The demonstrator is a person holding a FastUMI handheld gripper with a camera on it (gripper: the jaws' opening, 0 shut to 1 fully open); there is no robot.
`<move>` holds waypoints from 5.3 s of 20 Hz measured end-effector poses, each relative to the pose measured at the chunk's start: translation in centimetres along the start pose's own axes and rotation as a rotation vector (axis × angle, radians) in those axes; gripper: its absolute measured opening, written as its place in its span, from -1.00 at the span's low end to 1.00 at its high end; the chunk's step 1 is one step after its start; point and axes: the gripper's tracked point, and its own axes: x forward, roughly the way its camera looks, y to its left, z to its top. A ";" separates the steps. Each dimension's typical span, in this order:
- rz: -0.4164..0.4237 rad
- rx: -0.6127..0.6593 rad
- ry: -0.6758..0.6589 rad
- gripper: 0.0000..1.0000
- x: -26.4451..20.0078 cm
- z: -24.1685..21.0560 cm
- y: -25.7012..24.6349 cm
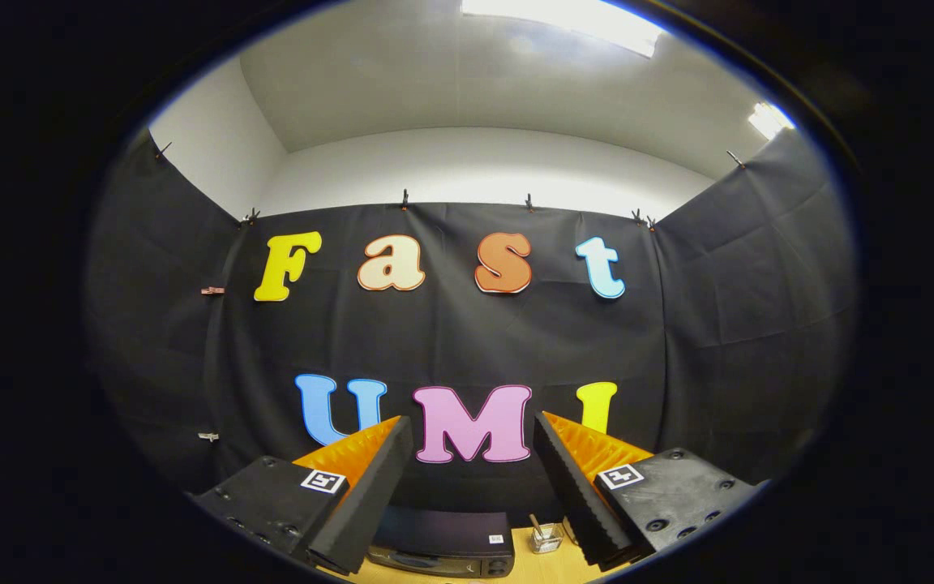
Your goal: Open the toaster oven, put the food inside, and close the toaster oven door.
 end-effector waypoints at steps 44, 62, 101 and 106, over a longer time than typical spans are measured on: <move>-0.095 -0.014 0.563 0.97 4.2 -50.7 7.7; -0.148 0.024 0.853 0.91 -12.1 -55.1 6.6; -0.163 0.113 1.407 -0.72 -18.4 -62.1 -21.5; -0.135 0.222 1.515 -0.90 -18.5 -62.3 -21.3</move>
